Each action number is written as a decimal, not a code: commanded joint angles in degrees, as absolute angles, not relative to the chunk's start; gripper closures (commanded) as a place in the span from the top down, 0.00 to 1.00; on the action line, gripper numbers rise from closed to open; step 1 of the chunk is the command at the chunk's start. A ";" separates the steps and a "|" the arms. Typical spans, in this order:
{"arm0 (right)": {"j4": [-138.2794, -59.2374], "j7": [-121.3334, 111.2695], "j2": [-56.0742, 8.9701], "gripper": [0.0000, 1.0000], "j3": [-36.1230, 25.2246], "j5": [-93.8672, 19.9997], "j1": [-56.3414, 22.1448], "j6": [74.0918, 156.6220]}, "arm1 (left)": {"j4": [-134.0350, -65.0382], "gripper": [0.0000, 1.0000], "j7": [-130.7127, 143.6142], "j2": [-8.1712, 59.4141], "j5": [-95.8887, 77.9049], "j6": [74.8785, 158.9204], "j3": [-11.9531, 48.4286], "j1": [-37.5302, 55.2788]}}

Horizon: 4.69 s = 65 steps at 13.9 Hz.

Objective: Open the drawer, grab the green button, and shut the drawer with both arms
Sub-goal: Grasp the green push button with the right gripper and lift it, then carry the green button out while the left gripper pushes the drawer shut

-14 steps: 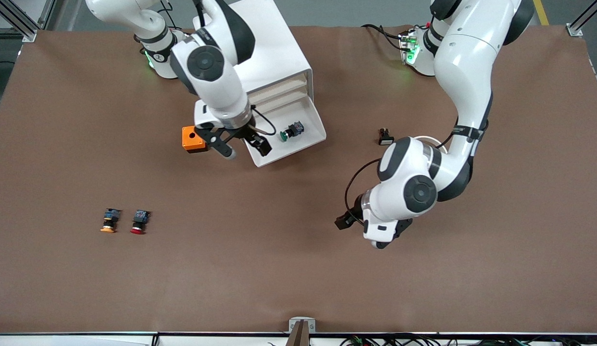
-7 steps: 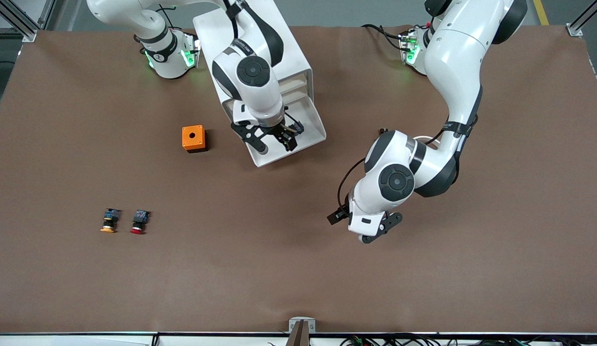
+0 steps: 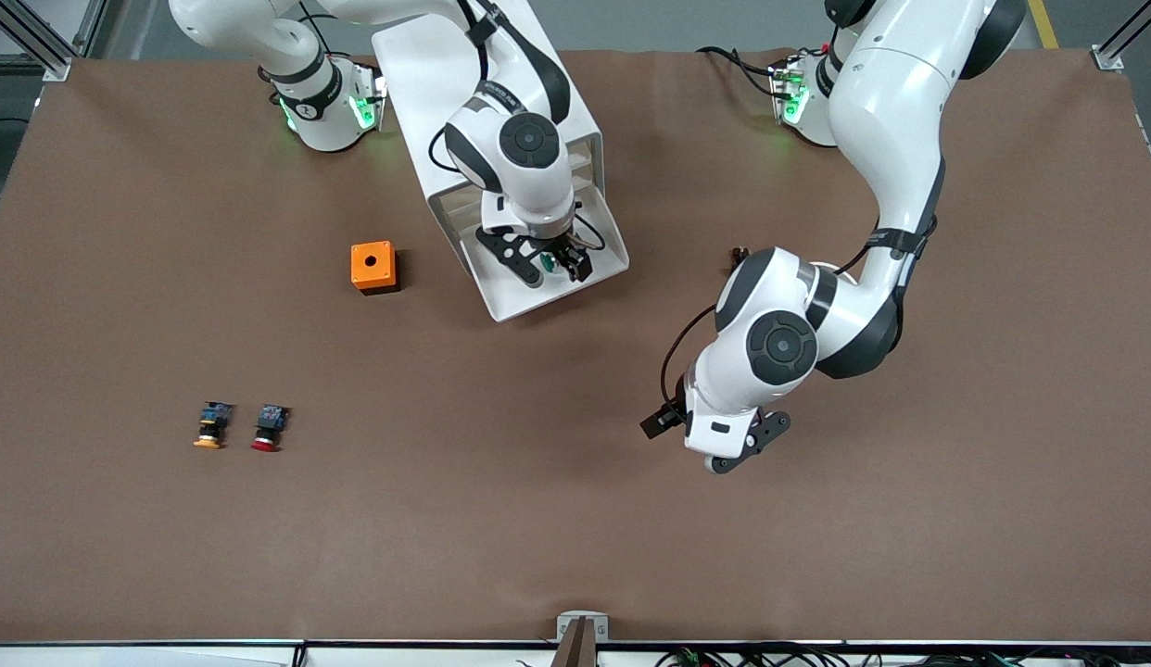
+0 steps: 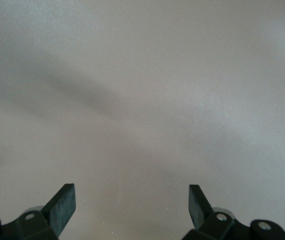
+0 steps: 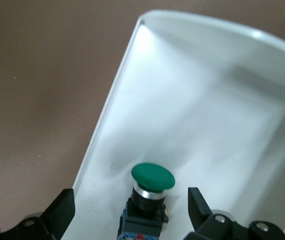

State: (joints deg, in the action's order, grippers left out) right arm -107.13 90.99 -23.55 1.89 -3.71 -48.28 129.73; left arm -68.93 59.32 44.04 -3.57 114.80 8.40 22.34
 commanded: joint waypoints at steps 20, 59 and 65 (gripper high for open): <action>-105.91 96.06 -25.31 0.03 1.32 -3.96 -51.50 129.29 | -71.54 0.99 59.50 42.28 2.64 114.96 8.00 21.71; -103.27 9.84 -35.94 0.00 0.97 -0.79 -5.36 140.54 | -76.82 0.99 69.17 47.29 -4.38 119.36 10.54 45.97; -103.01 9.93 -37.44 0.16 0.88 -0.79 -5.36 142.12 | -77.17 0.99 69.34 47.29 -10.97 117.69 11.86 46.05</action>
